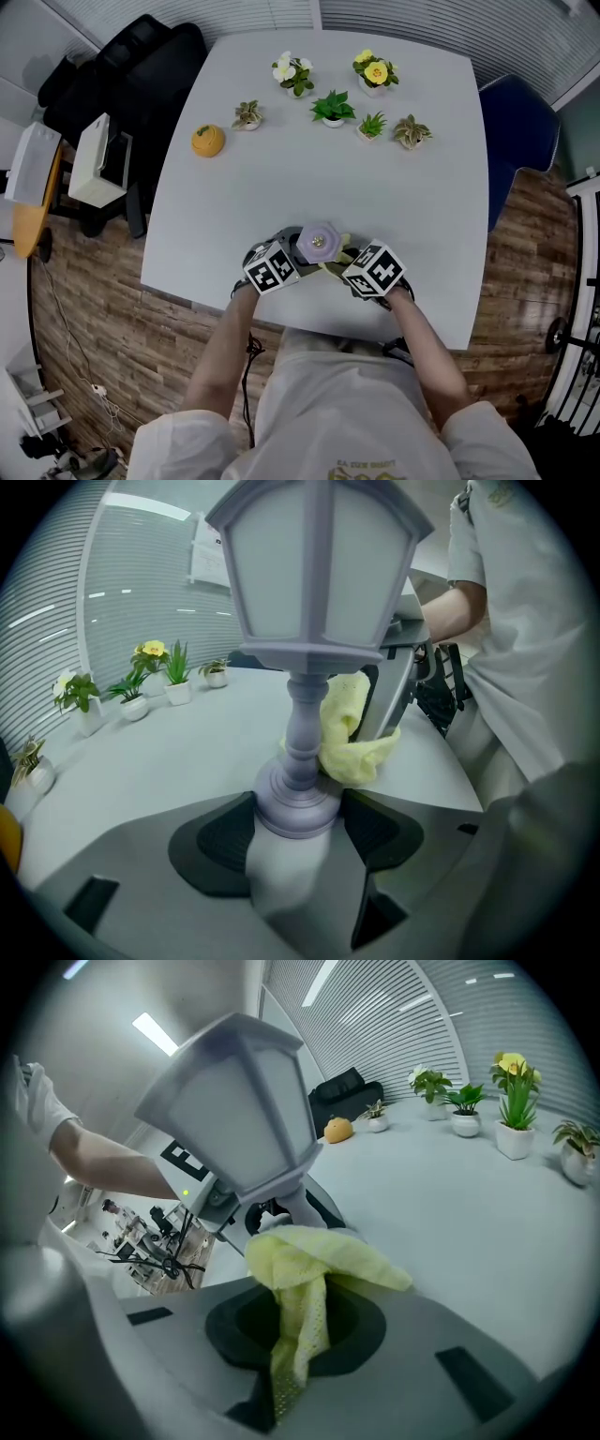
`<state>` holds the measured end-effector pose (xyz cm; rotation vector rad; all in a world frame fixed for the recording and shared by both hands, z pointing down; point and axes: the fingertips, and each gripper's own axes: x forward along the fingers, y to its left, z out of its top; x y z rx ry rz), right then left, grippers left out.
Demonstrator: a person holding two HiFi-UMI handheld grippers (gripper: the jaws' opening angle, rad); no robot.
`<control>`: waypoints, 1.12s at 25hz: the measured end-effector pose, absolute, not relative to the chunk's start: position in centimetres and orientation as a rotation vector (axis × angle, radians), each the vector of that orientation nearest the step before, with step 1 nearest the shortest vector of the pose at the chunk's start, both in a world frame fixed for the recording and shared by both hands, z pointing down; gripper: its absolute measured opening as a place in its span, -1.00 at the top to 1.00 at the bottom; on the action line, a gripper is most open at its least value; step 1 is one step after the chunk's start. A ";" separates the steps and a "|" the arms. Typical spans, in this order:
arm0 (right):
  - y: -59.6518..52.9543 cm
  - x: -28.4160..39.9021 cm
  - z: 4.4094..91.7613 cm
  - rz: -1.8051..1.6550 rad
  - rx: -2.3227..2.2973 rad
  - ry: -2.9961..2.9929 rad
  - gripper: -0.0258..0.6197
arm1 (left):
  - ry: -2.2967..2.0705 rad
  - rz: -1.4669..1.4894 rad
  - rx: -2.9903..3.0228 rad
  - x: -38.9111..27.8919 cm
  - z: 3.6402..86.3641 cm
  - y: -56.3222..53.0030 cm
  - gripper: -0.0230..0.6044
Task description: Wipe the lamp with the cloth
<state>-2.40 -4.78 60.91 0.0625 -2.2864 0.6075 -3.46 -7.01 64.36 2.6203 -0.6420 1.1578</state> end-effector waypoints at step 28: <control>-12.8 5.9 47.9 0.754 0.836 -2.648 0.80 | -1.022 0.600 2.518 -7.4 57.0 -4.0 -0.04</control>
